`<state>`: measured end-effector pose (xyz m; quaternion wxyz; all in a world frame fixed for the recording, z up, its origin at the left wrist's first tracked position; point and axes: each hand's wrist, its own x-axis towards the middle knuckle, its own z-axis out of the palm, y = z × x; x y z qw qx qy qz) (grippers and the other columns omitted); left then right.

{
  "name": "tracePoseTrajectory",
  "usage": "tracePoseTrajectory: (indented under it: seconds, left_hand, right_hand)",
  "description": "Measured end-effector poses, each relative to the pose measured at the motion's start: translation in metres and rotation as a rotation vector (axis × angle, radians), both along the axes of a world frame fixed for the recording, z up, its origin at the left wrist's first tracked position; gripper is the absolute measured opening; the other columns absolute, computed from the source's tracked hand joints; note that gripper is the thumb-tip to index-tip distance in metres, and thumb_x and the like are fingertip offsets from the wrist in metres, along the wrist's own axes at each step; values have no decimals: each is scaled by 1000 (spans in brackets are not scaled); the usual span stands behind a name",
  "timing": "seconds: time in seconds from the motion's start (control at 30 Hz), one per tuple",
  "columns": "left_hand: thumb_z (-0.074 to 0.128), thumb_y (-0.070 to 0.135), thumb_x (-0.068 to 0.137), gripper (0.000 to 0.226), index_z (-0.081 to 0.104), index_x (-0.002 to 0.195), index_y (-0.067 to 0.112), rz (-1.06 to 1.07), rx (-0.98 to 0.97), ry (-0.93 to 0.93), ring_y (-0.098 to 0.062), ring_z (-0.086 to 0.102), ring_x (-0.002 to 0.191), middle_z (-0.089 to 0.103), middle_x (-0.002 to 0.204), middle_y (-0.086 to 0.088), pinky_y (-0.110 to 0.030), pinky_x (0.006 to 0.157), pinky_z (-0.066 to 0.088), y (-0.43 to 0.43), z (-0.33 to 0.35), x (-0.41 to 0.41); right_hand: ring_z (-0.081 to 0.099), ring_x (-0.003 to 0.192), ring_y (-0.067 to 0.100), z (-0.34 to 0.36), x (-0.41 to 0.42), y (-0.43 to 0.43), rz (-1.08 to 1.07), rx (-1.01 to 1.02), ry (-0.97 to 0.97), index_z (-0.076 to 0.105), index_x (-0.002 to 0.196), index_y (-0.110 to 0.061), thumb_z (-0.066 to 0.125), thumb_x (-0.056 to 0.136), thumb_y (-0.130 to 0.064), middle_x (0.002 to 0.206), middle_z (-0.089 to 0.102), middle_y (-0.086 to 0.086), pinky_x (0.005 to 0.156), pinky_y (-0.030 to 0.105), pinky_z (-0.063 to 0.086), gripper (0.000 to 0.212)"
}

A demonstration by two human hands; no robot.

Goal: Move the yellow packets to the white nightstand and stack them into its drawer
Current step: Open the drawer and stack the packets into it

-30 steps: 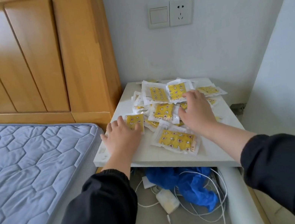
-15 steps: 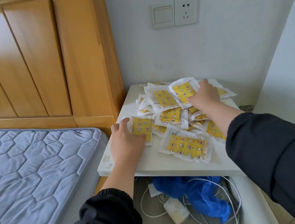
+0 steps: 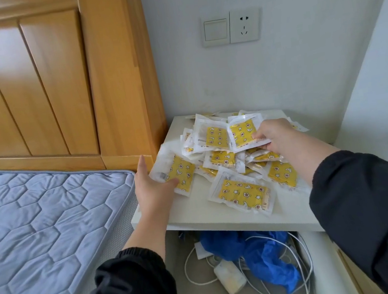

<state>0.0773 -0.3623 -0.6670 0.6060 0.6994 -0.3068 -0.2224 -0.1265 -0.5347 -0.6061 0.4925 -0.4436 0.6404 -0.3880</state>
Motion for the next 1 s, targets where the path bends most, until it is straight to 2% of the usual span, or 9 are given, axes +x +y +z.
tracePoseTrajectory:
  seconds: [0.13,0.23,0.3,0.5,0.63,0.73,0.83,0.9,1.0]
  left_hand:
    - [77,3,76,96,23,150,32,-41,0,39,-19,48,125,44,144,1,-35,96,45,3,3,1]
    - [76,1,77,94,25,150,30,-69,-12,38,-11,47,113,45,139,3,-31,90,45,5,5,1]
    - [74,-1,77,92,27,150,30,-70,-25,61,-8,46,105,46,134,5,-26,82,45,6,5,1]
    - [71,-3,78,92,25,149,33,7,-76,142,-21,45,129,40,146,-2,-32,89,48,9,3,0]
    - [70,-5,79,87,30,148,30,35,-127,230,-23,57,118,51,136,-6,-33,83,54,17,0,-2]
    - [69,-4,81,62,50,133,23,81,-144,307,-18,65,100,63,116,-1,-31,75,56,27,3,-5]
    - [68,-4,83,33,63,108,18,112,-159,386,-18,68,92,69,101,-1,-30,69,56,39,5,-5]
    - [68,-5,82,29,66,106,12,117,-170,423,-20,69,92,70,99,-3,-30,69,56,46,5,-6]
    - [67,-8,82,29,68,104,10,86,-196,433,-21,69,92,71,97,-4,-34,76,57,57,10,-13]
  right_hand:
    - [65,90,40,6,2,15,45,5,-48,56,109,3,60,78,17,105,61,22,78,52,56,33]
    - [65,92,41,6,3,15,36,22,-105,55,93,2,57,80,16,106,61,21,79,54,55,19]
    - [65,93,40,5,0,14,-29,13,-149,57,95,2,59,80,15,105,61,20,80,54,55,20]
    - [58,64,21,4,-7,45,-119,-24,-281,56,105,-2,56,86,12,79,51,6,92,43,53,24]
    - [65,90,30,0,-9,68,-130,-29,-387,55,98,-4,56,85,13,98,59,12,91,45,53,21]
    - [64,97,34,-5,-11,85,-101,-26,-417,57,99,-2,54,85,15,97,60,16,90,46,53,22]
    - [65,82,30,-8,-14,102,-38,-45,-444,56,94,-3,52,86,17,97,62,17,79,42,55,22]
    - [61,72,26,-8,-17,114,-21,-59,-484,55,101,-5,49,86,19,89,59,13,67,36,55,28]
    - [62,79,29,-5,-21,132,9,-64,-518,55,105,-6,49,86,18,85,58,11,52,29,55,31]
